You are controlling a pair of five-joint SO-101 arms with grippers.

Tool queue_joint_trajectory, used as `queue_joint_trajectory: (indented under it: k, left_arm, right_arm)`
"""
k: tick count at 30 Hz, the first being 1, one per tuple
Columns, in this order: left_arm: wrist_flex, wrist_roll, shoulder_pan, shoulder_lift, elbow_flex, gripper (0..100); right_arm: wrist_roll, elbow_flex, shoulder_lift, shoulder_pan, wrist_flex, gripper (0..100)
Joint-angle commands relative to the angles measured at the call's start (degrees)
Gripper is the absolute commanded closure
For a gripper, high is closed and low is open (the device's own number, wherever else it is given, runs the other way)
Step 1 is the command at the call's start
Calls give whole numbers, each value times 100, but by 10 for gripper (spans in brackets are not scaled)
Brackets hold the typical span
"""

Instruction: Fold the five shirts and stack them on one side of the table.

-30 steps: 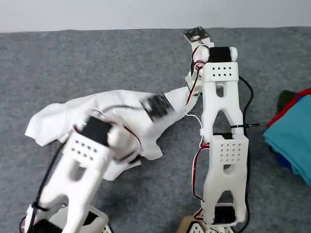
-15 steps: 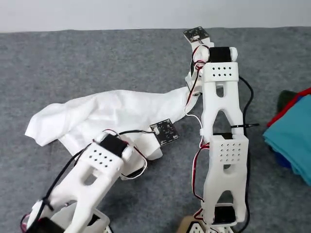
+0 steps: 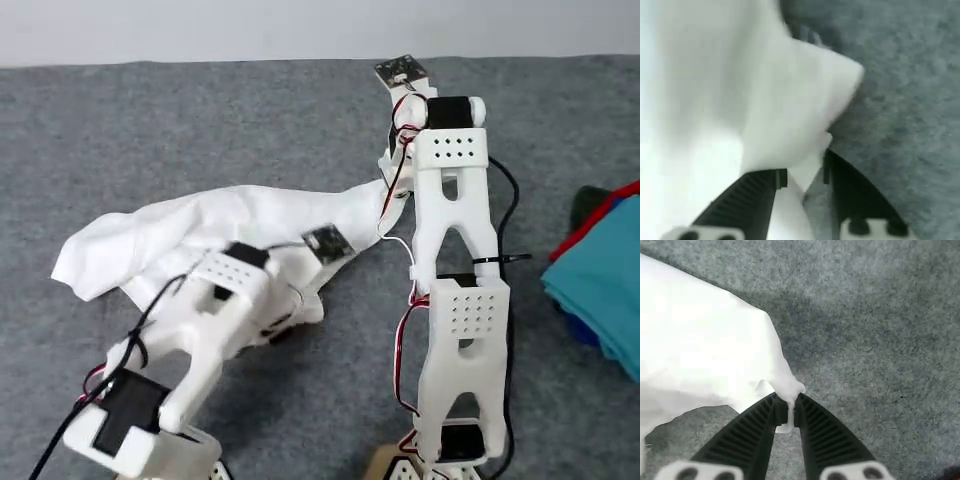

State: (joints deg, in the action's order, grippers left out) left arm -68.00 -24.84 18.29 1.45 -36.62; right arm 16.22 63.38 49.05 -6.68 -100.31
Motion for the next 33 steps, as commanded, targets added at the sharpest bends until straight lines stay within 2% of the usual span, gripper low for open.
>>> queue_joint_trajectory:
  k: [1,14,19,24,29,33]
  left_arm:
    - [-396,-149,-220,18,699,838]
    - [-607,-141,-114,18,734,837]
    - [-976,-105,598,18,708,840]
    - [-1020,325,1380,18,637,841]
    - [-668,352,1284,-26,418,841]
    - [-369,246,897,-44,136,841]
  right_arm:
    - [0,70,-382,-4,-224,988]
    - [0,70,-374,-31,-215,988]
    - [9,70,-374,-40,-207,988]
    - [18,70,-365,-13,-207,988]
    - [35,70,-374,13,-207,988]
    - [35,70,-374,13,-207,988]
